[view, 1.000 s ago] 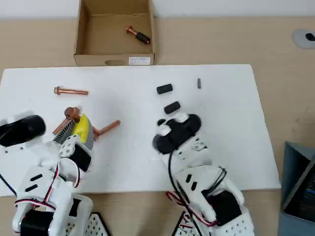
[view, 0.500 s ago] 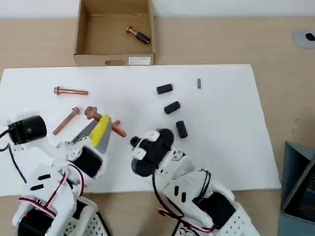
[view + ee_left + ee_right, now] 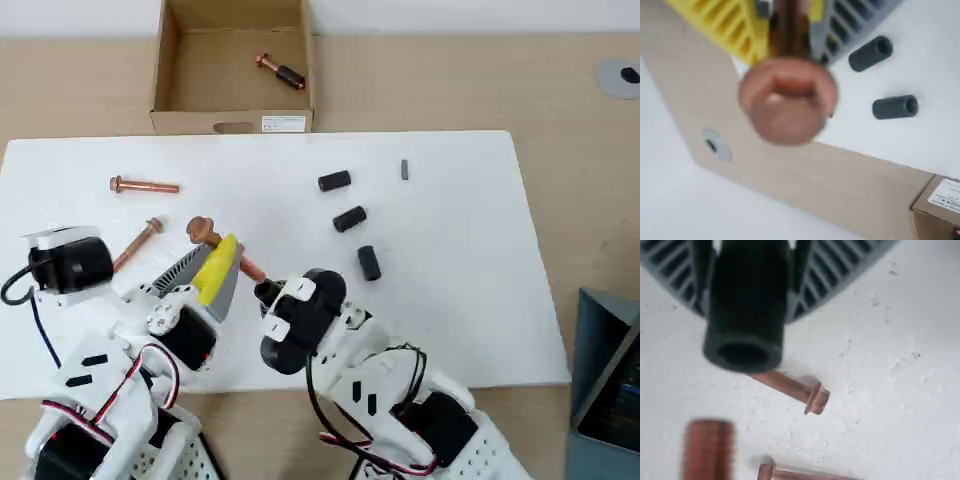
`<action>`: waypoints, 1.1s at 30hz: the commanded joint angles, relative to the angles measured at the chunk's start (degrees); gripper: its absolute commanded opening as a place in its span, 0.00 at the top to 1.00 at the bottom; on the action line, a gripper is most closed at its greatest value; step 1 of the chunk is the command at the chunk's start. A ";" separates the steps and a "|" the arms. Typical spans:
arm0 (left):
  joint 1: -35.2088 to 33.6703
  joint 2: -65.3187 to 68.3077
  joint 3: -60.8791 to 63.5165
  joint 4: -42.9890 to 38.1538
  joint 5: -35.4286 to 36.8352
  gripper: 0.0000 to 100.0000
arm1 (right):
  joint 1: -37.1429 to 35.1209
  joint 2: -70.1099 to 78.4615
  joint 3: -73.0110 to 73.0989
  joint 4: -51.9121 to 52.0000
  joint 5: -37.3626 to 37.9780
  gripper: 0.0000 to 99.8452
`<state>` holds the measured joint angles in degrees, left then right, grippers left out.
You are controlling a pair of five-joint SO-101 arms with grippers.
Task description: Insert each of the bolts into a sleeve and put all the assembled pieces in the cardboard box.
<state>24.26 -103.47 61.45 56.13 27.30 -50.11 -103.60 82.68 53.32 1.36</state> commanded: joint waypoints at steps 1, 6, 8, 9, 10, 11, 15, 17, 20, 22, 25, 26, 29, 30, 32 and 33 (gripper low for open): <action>0.62 -0.40 -0.97 1.32 -2.37 1.00 | -0.57 -6.99 -3.03 -1.49 0.35 0.99; 0.53 -0.40 -0.97 2.29 -2.90 1.00 | 2.24 -6.99 -3.74 -1.67 0.70 0.99; 0.53 -0.40 -0.97 2.20 -2.81 1.00 | 2.33 -6.99 -4.44 -1.67 2.11 0.99; 0.53 -0.40 -0.79 2.20 -2.64 1.00 | 2.24 -6.99 -4.88 -1.67 2.73 0.99; 0.53 -0.40 -0.18 1.93 -2.55 1.00 | 2.24 -6.99 -5.23 -1.67 2.99 0.99; 0.53 -0.40 0.53 1.85 -2.55 1.00 | 2.24 -6.99 -5.41 -1.67 3.34 0.99; 0.53 -0.40 2.11 1.76 -2.46 1.00 | 2.24 -6.99 -6.64 -1.49 3.34 0.99; 0.53 -0.40 2.20 1.05 -2.29 1.00 | 2.24 -6.99 -6.90 -1.41 3.34 0.99; 0.62 -0.40 2.81 -1.93 -0.70 1.00 | 2.15 -6.99 -6.81 -1.41 3.34 0.99; 0.62 -0.31 2.99 -3.16 -0.53 1.00 | 2.15 -6.99 -6.73 -1.41 3.25 0.99; 0.62 -0.31 4.04 -3.60 -0.53 1.00 | 2.15 -6.99 -6.73 -1.41 3.25 0.99; 0.62 -0.31 4.13 -3.43 -0.53 1.00 | 2.15 -6.99 -6.73 -1.41 3.25 0.99; 0.79 -0.31 4.22 -3.43 -0.53 1.00 | 2.15 -6.99 -6.73 -1.41 3.25 0.99; 1.67 -0.31 4.22 -3.43 -0.53 1.00 | 2.15 -6.99 -6.73 -1.41 3.25 0.99; 3.96 -0.31 4.31 -2.90 -0.53 1.00 | 2.15 -6.99 -6.73 -1.41 3.25 0.99; 5.19 -0.31 4.31 -2.37 -0.53 1.00 | 2.15 -6.99 -6.64 -1.41 3.25 0.99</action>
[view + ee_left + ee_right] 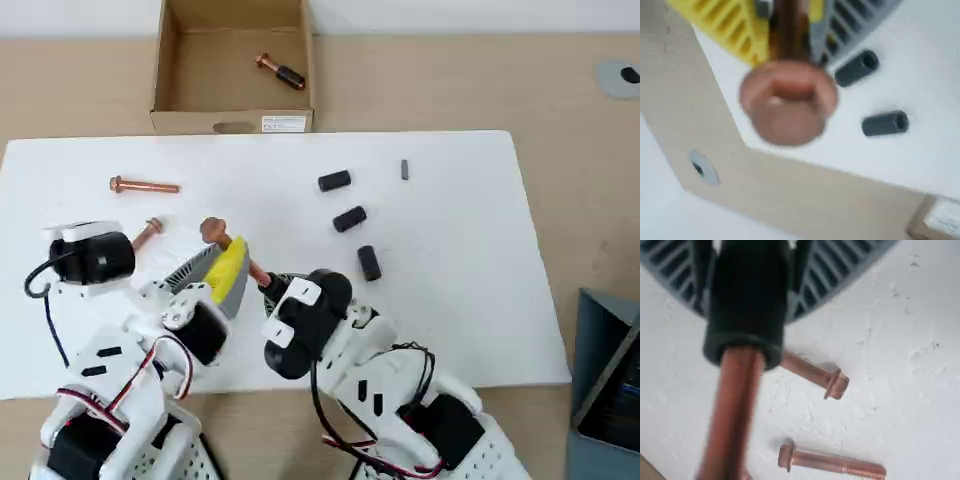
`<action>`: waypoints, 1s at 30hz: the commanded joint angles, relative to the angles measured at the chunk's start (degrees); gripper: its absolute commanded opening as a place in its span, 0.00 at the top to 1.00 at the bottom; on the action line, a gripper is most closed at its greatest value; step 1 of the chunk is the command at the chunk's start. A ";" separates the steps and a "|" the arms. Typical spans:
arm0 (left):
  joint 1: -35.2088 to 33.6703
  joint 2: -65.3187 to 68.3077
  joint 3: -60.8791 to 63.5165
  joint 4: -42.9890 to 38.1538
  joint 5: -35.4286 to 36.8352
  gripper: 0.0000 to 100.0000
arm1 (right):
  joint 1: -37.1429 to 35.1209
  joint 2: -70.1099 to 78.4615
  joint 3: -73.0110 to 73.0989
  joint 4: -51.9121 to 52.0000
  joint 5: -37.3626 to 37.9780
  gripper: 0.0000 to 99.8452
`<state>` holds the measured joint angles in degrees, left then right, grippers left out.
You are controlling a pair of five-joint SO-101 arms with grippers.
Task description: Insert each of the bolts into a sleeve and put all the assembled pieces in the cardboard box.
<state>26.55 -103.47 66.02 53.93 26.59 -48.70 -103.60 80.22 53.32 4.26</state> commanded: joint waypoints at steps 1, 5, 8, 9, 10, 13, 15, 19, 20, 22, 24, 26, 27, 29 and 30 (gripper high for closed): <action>3.78 -0.31 -0.26 0.44 0.18 1.00 | 0.75 -6.99 -4.18 -1.41 0.35 0.99; 5.27 -0.31 -0.18 3.78 -0.09 1.00 | 0.75 -6.99 -4.26 -1.41 0.35 0.99; 5.27 -0.31 -0.18 7.65 -0.09 1.00 | 0.75 -6.99 -4.26 -1.58 0.35 0.99; 5.36 -0.31 -0.18 8.97 -0.09 1.00 | 0.75 -6.99 -4.26 -1.58 0.35 0.99; 6.15 -0.31 -0.18 10.29 -0.09 1.00 | 0.75 -6.99 -4.35 -1.58 0.35 0.99; 10.20 -0.31 1.05 13.10 -0.09 1.00 | 0.75 -6.99 -4.35 -1.58 0.35 0.99; 11.96 -0.31 1.93 13.19 -0.18 1.00 | 0.75 -6.99 -4.26 -1.58 0.35 0.99; 12.40 -0.31 2.20 13.27 -0.26 0.99 | 0.75 -6.99 -4.26 -1.49 0.35 0.99; 12.31 -0.31 2.20 13.36 -0.53 0.99 | 0.75 -6.99 -4.26 -1.49 0.35 0.99; 12.22 -0.31 2.20 13.45 -1.85 0.95 | 0.75 -6.99 -4.26 -1.49 0.35 0.99; 12.22 -0.31 2.20 13.45 -2.02 0.89 | 0.75 -6.99 -4.26 -1.49 0.35 0.99; 12.22 -0.31 2.20 13.45 -2.11 0.84 | 0.75 -6.99 -4.26 -1.41 0.35 0.99; 12.13 -0.22 2.20 13.45 -2.11 0.83 | 0.75 -6.99 -4.18 -1.41 0.35 0.99; 12.13 -0.13 2.02 13.45 -2.11 0.82 | 0.75 -6.99 -4.18 -1.41 0.35 0.99; 12.13 -0.13 1.93 13.45 -2.11 0.82 | 0.75 -6.99 -4.18 -1.41 0.35 0.99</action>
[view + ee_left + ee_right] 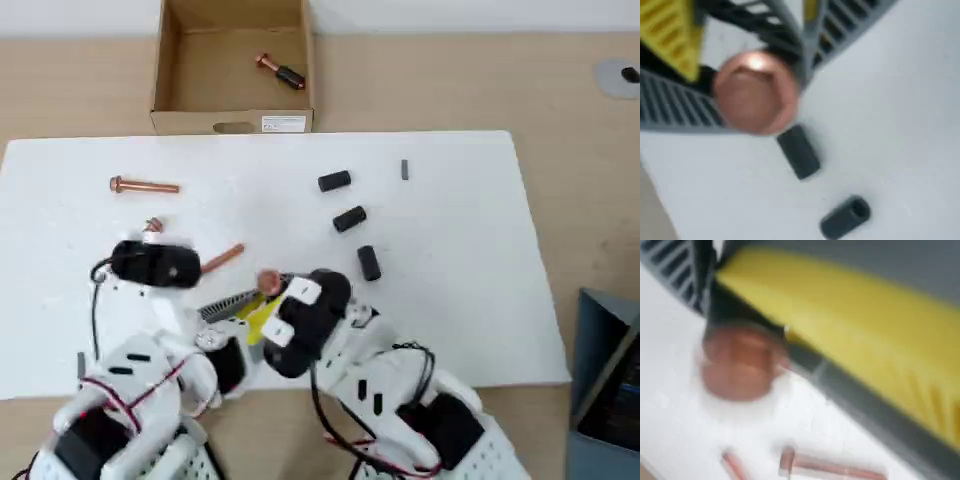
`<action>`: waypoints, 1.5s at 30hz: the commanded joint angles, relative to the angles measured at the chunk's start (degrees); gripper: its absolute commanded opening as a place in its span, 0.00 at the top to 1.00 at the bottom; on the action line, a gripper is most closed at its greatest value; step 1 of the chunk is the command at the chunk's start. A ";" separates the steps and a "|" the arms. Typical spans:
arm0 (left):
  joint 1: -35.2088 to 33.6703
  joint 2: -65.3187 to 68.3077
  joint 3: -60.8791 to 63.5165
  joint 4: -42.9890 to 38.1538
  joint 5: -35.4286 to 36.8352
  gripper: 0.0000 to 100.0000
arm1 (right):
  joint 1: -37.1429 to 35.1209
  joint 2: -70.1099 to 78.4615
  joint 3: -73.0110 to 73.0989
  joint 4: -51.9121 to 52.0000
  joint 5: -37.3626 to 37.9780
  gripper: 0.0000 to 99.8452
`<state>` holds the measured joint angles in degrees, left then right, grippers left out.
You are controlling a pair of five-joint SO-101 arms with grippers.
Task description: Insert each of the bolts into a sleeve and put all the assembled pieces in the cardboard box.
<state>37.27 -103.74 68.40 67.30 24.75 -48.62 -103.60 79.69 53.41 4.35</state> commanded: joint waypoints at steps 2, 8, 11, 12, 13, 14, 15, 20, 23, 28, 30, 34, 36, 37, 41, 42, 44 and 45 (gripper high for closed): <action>1.41 0.22 -0.70 0.09 -0.26 0.82 | 0.66 -6.99 -3.65 -1.49 0.26 0.99; 0.79 0.31 -2.55 0.70 -0.44 0.82 | 0.75 -6.99 -2.77 -1.49 0.26 0.99; -2.46 0.40 -5.45 2.02 -2.73 0.82 | 0.92 -6.99 -2.59 -1.49 -0.09 0.99; -3.96 0.40 -6.15 2.55 -4.22 0.82 | 0.92 -6.99 -2.51 -1.49 -0.09 0.99; -5.71 0.40 -6.95 2.99 -5.63 0.82 | 0.92 -6.99 -2.51 -1.49 -0.09 0.99; -7.56 0.40 -7.91 3.43 -6.77 0.82 | 0.92 -6.99 -2.51 -1.49 -0.09 0.99; -9.32 0.40 -8.88 3.78 -7.91 0.83 | 0.92 -6.99 -2.42 -1.49 -0.18 0.99; -16.44 -0.04 -13.71 6.95 -12.04 0.83 | 2.33 -6.90 -2.42 -1.49 -0.26 0.99; -19.69 -0.04 -16.18 9.14 -14.51 0.94 | 6.02 -6.81 -2.42 -1.49 -1.85 0.99; -27.60 -0.04 -16.00 12.13 -18.73 1.00 | 13.93 -6.46 -2.42 -1.41 -5.45 0.99; -31.56 -0.04 -12.48 12.48 -20.66 1.00 | 16.40 -6.46 -2.59 -1.05 -5.54 0.99; -39.74 -0.04 -1.85 12.13 -25.58 1.00 | 19.56 -5.41 -5.05 3.52 -5.45 0.99; -43.34 -0.04 4.13 9.76 -26.99 1.00 | 19.74 -2.24 -8.57 5.10 -5.45 0.99; -45.01 -0.04 7.21 8.18 -27.52 1.00 | 19.74 0.31 -10.86 5.36 -5.45 0.99; -50.55 -0.04 17.32 0.26 -28.57 1.00 | 19.74 15.43 -21.49 5.01 -7.12 0.99; -51.16 -0.04 19.34 -1.41 -28.66 1.00 | 19.74 20.00 -24.40 5.01 -8.09 0.99; -51.52 -0.04 21.98 -3.78 -28.57 1.00 | 19.74 29.05 -30.29 4.75 -9.23 0.99; -51.25 -0.04 22.68 -4.22 -28.57 1.00 | 19.74 33.36 -32.92 3.87 -9.49 0.99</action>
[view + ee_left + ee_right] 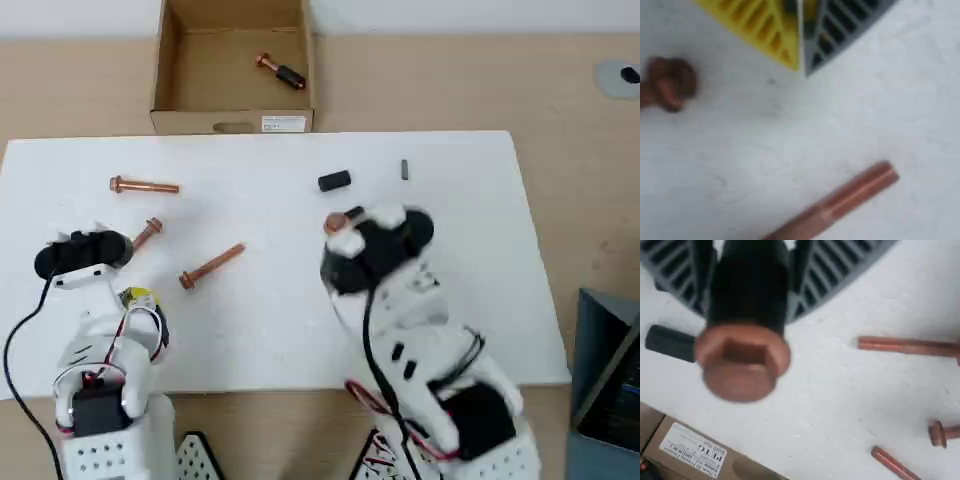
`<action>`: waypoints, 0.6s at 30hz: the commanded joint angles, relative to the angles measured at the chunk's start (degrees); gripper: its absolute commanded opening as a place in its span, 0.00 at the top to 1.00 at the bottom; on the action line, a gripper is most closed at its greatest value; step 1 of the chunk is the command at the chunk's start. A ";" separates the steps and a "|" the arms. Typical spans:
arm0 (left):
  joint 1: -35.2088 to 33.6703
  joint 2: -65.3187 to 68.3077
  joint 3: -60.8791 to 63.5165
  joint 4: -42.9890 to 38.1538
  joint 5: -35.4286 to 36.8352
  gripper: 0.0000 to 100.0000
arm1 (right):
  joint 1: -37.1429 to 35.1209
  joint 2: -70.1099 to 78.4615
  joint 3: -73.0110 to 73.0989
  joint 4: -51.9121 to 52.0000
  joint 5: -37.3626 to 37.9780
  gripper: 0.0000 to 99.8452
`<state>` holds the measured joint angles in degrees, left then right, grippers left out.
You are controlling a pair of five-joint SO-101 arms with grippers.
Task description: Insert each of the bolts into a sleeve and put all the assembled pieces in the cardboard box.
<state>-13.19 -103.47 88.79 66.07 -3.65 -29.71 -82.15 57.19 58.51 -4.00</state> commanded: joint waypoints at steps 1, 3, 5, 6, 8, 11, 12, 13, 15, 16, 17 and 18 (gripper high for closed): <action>-0.35 -0.31 2.99 -3.08 -0.18 1.00 | 0.92 16.13 -12.97 -2.55 -1.05 0.99; 0.97 -0.31 4.04 -3.08 -0.18 1.00 | 0.92 23.69 -17.45 -6.24 -0.79 0.99; 1.76 -0.31 4.48 -2.90 -0.18 1.00 | 0.92 30.73 -21.93 -9.93 -0.70 0.99; 1.76 -0.31 4.48 -2.90 -0.18 1.00 | 0.92 34.24 -24.13 -11.60 -0.35 0.99; 1.67 -0.31 4.48 -2.90 -0.09 1.00 | 0.92 40.92 -28.18 -14.07 2.20 0.99; 1.67 -0.31 4.48 -2.90 -0.18 1.00 | 2.15 50.59 -34.07 -17.14 5.89 0.99; 1.58 -0.31 4.48 -2.90 -0.09 1.00 | 2.42 53.58 -36.26 -18.02 6.95 0.99; 1.58 -0.31 4.48 -2.90 -0.09 1.00 | 3.12 56.57 -38.55 -18.73 8.18 0.99; 1.49 -0.31 4.48 -2.90 -0.09 1.00 | 4.00 62.55 -43.12 -20.40 10.73 0.99; 1.67 -0.31 4.48 -2.90 -0.18 1.00 | 4.44 65.54 -45.41 -21.19 11.96 0.99; 1.76 -0.31 4.48 -2.90 -0.26 1.00 | 5.05 68.70 -47.96 -21.98 13.27 0.99; 1.76 -0.31 4.48 -2.90 -0.26 1.00 | 5.41 71.69 -50.51 -22.77 14.42 0.99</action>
<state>-12.40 -103.47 93.45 64.22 -3.65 -26.11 -17.01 16.66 39.16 7.25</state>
